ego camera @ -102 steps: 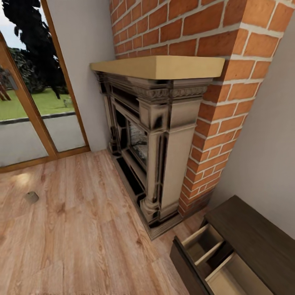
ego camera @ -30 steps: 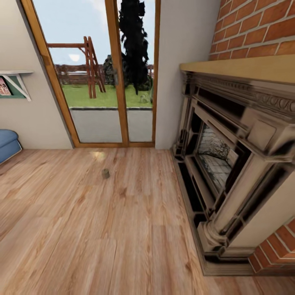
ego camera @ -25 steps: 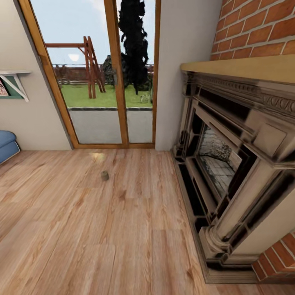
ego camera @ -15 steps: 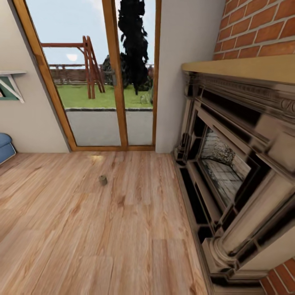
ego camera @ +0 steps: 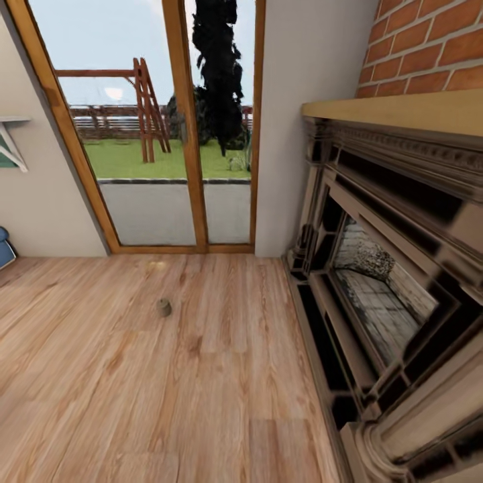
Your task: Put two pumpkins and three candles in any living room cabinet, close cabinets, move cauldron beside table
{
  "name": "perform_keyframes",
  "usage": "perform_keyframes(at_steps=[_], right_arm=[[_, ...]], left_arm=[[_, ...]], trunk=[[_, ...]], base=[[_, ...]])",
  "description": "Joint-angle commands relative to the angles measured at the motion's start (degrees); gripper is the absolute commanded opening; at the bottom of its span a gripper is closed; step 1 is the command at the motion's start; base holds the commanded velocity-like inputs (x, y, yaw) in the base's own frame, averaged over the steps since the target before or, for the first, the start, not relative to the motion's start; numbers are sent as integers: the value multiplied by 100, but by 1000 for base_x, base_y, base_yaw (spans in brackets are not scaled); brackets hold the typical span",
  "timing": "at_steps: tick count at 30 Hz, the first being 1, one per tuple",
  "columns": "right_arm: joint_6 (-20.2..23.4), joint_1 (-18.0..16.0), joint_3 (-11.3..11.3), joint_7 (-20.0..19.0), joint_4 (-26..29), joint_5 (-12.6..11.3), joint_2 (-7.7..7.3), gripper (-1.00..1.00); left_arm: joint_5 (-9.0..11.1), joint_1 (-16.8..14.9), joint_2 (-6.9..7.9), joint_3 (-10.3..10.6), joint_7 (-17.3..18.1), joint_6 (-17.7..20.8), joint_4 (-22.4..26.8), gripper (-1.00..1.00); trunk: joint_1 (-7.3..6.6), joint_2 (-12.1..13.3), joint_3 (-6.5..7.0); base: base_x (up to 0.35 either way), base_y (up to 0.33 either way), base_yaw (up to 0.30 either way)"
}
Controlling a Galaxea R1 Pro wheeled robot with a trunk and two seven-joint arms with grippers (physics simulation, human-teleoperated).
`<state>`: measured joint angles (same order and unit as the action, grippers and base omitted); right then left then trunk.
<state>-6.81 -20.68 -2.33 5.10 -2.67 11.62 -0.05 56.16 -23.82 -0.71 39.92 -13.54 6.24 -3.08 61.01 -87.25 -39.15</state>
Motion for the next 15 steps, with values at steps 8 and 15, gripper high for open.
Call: perform_keyframes(at_steps=[8,15], right_arm=[[0,1,3,0,0,100,4,100],[-31,0,12,-3,21,84,22,100]], left_arm=[[0,0,0,-1,0,0,0,100],[0,0,0,1,0,0,0,100]], trunk=[[0,0,0],[0,0,0]], base=[[337,0,0],[337,0,7]])
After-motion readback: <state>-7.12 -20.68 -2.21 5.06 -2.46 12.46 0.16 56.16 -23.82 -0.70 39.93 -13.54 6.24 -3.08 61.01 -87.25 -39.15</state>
